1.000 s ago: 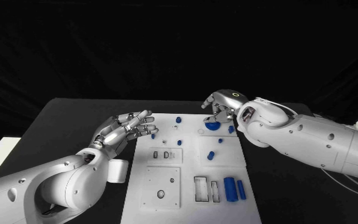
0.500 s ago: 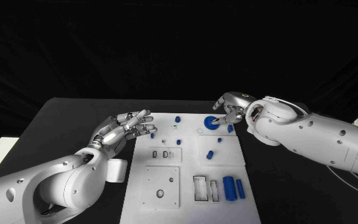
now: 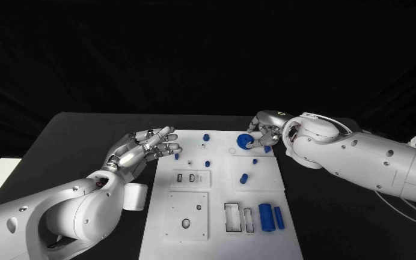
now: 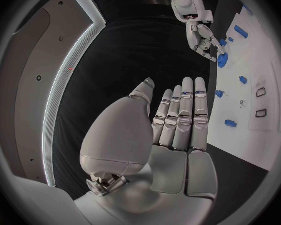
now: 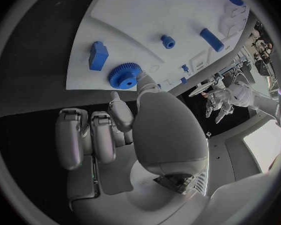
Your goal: Assemble the parts on the task board
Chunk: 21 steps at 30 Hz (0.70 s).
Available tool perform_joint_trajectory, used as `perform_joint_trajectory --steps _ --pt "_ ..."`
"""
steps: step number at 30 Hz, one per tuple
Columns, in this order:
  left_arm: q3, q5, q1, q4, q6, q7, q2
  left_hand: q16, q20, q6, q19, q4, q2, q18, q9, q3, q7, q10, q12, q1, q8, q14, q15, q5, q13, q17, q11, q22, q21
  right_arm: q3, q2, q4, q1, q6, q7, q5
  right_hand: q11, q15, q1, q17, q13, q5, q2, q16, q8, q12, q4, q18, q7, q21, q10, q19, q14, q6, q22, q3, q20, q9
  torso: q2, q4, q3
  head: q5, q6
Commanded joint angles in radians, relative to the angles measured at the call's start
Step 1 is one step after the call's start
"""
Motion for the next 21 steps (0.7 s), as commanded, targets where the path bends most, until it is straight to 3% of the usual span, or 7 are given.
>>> perform_joint_trajectory --steps 1,21 --pt "0.001 -0.005 0.001 0.001 0.021 0.003 0.001 -0.006 0.007 0.002 -0.002 -0.004 0.003 0.003 -0.001 0.0 0.005 -0.003 -0.006 0.004 -0.006 -0.007 -0.002 -0.004 -0.001 0.001 0.004 -0.001 -0.005 0.0 0.006 -0.001 -0.005 0.024 0.008 -0.03 -0.007 0.002 0.01 0.203 0.505 -0.01 0.012 0.005 0.007 0.396 -0.012 -0.02 0.0 0.004 0.108 0.027 0.093 0.011 0.036 0.002 0.004 0.002 0.0 0.0002 0.0003 0.001 -0.002" --pt "0.001 -0.005 0.001 -0.001 0.024 0.0 0.002 -0.007 0.007 0.002 -0.002 -0.004 0.003 0.004 -0.001 0.0 0.006 -0.003 -0.006 0.005 -0.006 -0.007 -0.002 -0.004 -0.001 0.001 0.004 -0.002 -0.006 0.0 0.03 -0.023 -0.013 0.01 0.021 -0.044 -0.009 0.001 0.014 0.209 0.505 -0.021 0.048 0.007 0.019 0.396 -0.038 -0.022 -0.002 0.011 0.108 0.03 0.093 0.037 0.049 0.031 0.004 0.003 0.0 0.0005 -0.0009 -0.001 -0.006"
